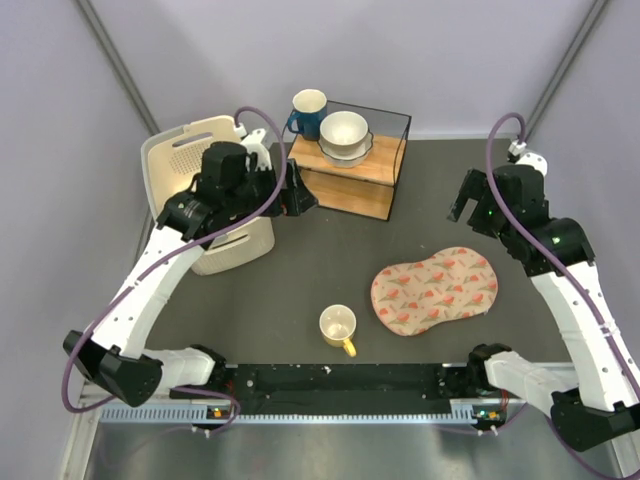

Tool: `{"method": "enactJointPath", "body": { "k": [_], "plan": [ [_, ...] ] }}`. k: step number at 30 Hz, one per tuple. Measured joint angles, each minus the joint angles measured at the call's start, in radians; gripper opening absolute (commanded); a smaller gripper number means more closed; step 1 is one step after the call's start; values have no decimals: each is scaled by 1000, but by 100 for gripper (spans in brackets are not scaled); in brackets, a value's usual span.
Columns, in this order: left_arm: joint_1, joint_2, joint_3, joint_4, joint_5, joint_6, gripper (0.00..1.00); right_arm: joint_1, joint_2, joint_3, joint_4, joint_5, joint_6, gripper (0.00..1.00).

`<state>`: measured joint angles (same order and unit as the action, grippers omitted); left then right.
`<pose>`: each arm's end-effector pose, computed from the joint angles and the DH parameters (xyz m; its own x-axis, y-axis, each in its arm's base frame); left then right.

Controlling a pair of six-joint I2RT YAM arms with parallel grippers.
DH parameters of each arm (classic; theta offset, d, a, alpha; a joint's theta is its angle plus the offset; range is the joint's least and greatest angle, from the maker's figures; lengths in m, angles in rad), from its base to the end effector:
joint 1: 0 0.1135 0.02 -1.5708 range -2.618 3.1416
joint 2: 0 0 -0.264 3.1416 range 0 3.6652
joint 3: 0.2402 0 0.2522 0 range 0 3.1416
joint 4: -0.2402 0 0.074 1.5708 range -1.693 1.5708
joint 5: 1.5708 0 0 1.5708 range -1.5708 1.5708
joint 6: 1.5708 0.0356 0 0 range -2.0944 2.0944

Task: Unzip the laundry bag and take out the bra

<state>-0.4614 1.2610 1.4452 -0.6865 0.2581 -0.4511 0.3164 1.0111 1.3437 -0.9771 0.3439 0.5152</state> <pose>0.2327 -0.1258 0.4166 -0.6630 -0.1411 -0.7352 0.3798 0.7830 -0.4927 0.1726 0.0439 0.4093 -0.5150 0.3195 -0.7954 0.2493 0.9437 0.2176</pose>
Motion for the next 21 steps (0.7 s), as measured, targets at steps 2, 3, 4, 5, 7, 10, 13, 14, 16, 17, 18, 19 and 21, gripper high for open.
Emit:
{"method": "enactJointPath", "body": {
  "k": [2, 3, 4, 5, 7, 10, 13, 14, 16, 17, 18, 19, 21],
  "plan": [
    [-4, 1, -8, 5, 1, 0, 97, 0, -2, -7, 2, 1, 0, 99],
    [-9, 2, -13, 6, -1, 0, 97, 0, -3, -10, 2, 2, 0, 99],
    [-17, 7, -18, 7, -1, 0, 97, 0, -5, -16, 4, 3, 0, 99],
    [-27, 13, -23, 9, -2, 0, 97, 0, -7, -23, 5, 3, 0, 99],
    [-62, 38, -36, 18, -7, -1, 97, 0, -12, -37, 4, 3, 1, 99],
    [-127, 104, -57, 36, -10, -4, 97, 0, -14, -52, 4, 3, 1, 99],
    [-177, 180, -71, 45, -7, -8, 96, 0, -22, -66, 4, 0, 2, 99],
    [-193, 207, -76, 50, -6, -9, 96, 0, -25, -69, 4, 0, 3, 99],
    [-219, 254, -83, 58, 5, -12, 97, 0, -30, -76, 3, -2, 5, 99],
    [-232, 277, -83, 63, 15, -15, 97, 0, -31, -79, 5, -2, 5, 99],
    [-243, 300, -82, 72, 19, -16, 96, 0, -31, -81, 4, -6, 5, 99],
    [-256, 326, -79, 79, 23, -19, 96, 0, -30, -84, 5, -8, 5, 99],
    [-282, 381, -61, 87, 33, -24, 96, 0, -26, -88, 3, -17, 5, 99]
  ]
}}
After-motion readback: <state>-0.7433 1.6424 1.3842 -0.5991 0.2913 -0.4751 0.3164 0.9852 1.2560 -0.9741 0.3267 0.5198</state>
